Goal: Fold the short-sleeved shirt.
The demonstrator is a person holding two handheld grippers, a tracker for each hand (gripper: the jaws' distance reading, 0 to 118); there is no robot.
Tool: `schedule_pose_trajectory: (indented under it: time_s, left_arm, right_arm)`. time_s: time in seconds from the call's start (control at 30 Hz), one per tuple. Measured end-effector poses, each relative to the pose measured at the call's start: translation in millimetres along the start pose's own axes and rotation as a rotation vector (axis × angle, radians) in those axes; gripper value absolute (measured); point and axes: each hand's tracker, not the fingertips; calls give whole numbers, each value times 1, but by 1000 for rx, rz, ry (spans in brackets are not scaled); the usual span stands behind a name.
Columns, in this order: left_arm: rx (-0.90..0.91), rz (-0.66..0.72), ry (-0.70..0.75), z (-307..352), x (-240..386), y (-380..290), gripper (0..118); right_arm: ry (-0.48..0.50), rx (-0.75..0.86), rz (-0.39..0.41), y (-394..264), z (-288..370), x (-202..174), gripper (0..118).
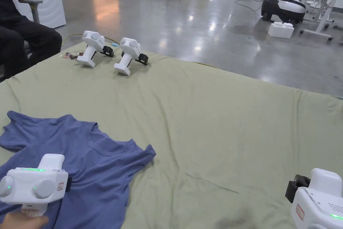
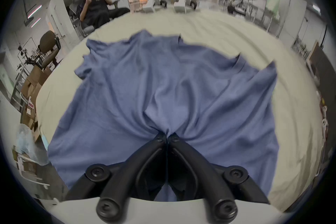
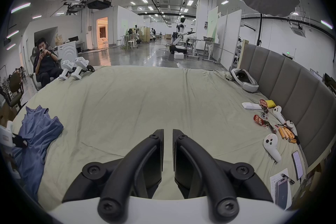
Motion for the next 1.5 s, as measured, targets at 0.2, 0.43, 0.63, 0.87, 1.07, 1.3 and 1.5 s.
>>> schedule_pose_trajectory:
  time_s: [0.2,0.43,0.63,0.87,1.07,1.3,1.5]
  left_arm:
    - [174,48,-59,49,12,39,3]
    - [380,-61,-185,106,57,81,3]
    - [516,-143,-292,157,114,114,3]
    - [604,-225,-493,203,203,136,3]
    - [576,-311,-677,211,299,129,3]
    - [387,-398,-798,164,397,67,3]
    - [216,-473,-823,134,442,-13,3]
  right_arm:
    - [-4,27,-11,3,5,-3,13]
    - [-6,103,-37,11,20,-3,13]
    - [-5,172,-38,22,39,10,13]
    - [-33,241,-50,32,64,41,13]
    - [-81,270,-61,26,83,75,13]
    - [-143,245,-79,8,90,113,13]
    - [-172,189,-85,-9,84,131,13]
